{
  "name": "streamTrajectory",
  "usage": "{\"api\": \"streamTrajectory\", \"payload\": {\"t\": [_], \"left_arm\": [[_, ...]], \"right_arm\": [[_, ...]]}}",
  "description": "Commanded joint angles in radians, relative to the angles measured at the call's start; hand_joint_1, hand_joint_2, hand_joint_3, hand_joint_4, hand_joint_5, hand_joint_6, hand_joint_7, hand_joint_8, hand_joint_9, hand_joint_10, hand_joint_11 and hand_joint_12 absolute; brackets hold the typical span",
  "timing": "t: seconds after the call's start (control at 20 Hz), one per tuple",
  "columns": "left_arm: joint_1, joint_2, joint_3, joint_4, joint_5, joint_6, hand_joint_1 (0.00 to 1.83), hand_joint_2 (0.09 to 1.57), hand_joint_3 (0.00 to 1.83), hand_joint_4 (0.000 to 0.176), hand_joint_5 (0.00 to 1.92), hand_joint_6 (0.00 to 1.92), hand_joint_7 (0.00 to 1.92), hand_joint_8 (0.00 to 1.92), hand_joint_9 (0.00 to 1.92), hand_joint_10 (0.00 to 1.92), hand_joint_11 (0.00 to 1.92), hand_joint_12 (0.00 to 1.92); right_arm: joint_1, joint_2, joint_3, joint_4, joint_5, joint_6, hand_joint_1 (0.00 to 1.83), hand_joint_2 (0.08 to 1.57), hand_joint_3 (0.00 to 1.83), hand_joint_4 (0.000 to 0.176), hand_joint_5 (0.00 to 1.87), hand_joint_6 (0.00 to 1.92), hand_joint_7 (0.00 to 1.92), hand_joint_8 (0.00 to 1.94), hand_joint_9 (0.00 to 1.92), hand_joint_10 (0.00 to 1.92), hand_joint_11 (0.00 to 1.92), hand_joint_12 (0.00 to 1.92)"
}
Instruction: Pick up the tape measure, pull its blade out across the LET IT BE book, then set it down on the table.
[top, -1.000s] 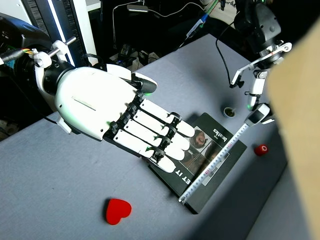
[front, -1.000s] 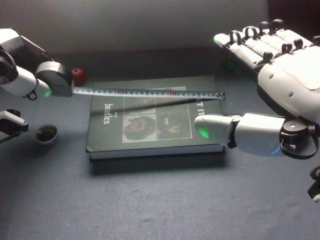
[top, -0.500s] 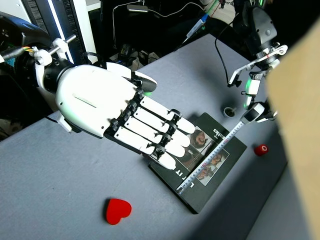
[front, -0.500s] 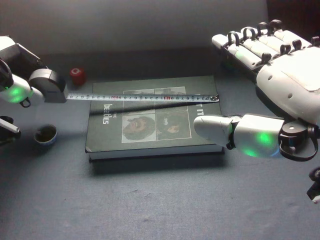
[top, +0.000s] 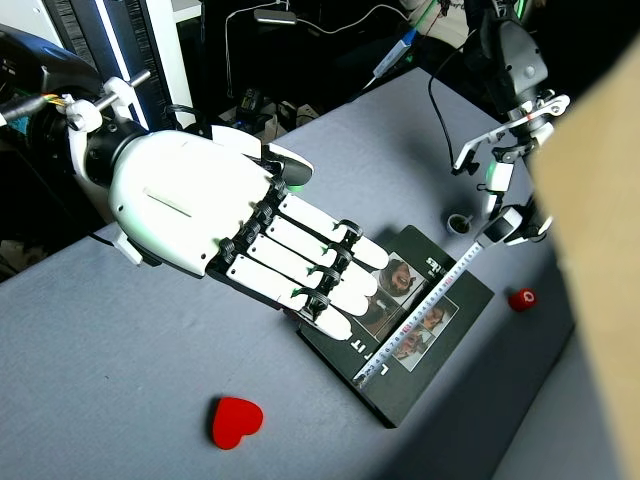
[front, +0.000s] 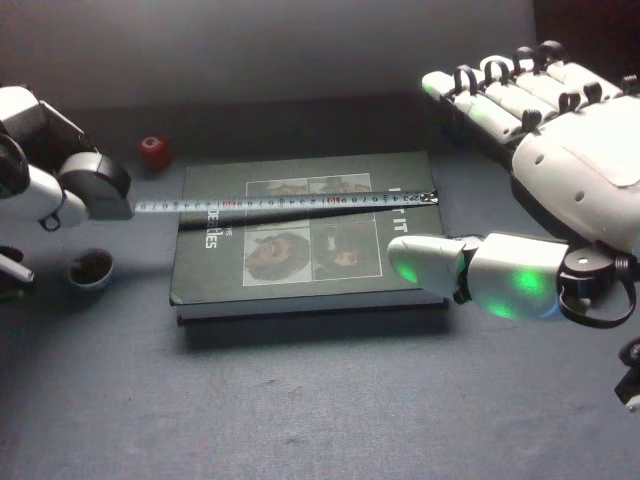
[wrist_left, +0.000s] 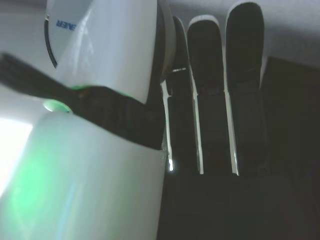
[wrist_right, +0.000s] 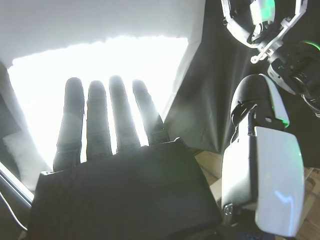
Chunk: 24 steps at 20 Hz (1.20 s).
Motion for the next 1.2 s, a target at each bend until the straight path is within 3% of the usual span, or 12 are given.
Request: {"api": "streamTrajectory", "payload": {"t": [0.0,0.7,0.95,1.15], "left_arm": [[0.0,0.005,0.002,0.033,-0.07,0.013,1.38,1.1,0.0,0.0,1.0,0.71,1.03,0.98,0.89,1.3,0.86,1.14],[0.002,0.004,-0.002,0.041,-0.069,0.012,1.38,1.11,0.0,0.0,0.98,0.74,1.03,0.97,0.88,1.32,0.85,1.15],[-0.017,0.012,-0.033,0.048,-0.078,0.012,1.38,1.1,0.0,0.0,1.03,0.68,1.02,0.97,0.88,1.31,0.85,1.16],[-0.051,0.016,-0.055,0.063,-0.098,0.009,1.38,1.11,0.0,0.0,0.97,0.76,1.04,0.94,0.89,1.31,0.85,1.16]], "right_arm": [[0.008,0.005,-0.004,-0.073,0.073,0.007,0.0,1.03,0.0,0.0,0.0,0.0,0.05,0.0,0.03,0.0,0.0,0.35],[0.007,0.005,-0.004,-0.074,0.073,0.007,0.01,1.04,0.0,0.0,0.01,0.0,0.06,0.0,0.04,0.0,0.0,0.37],[0.007,0.005,-0.003,-0.074,0.071,0.007,0.02,1.04,0.0,0.0,0.02,0.0,0.08,0.0,0.05,0.0,0.0,0.41],[0.006,0.005,-0.003,-0.074,0.069,0.007,0.04,1.04,0.0,0.0,0.0,0.0,0.08,0.0,0.05,0.0,0.0,0.42]]}}
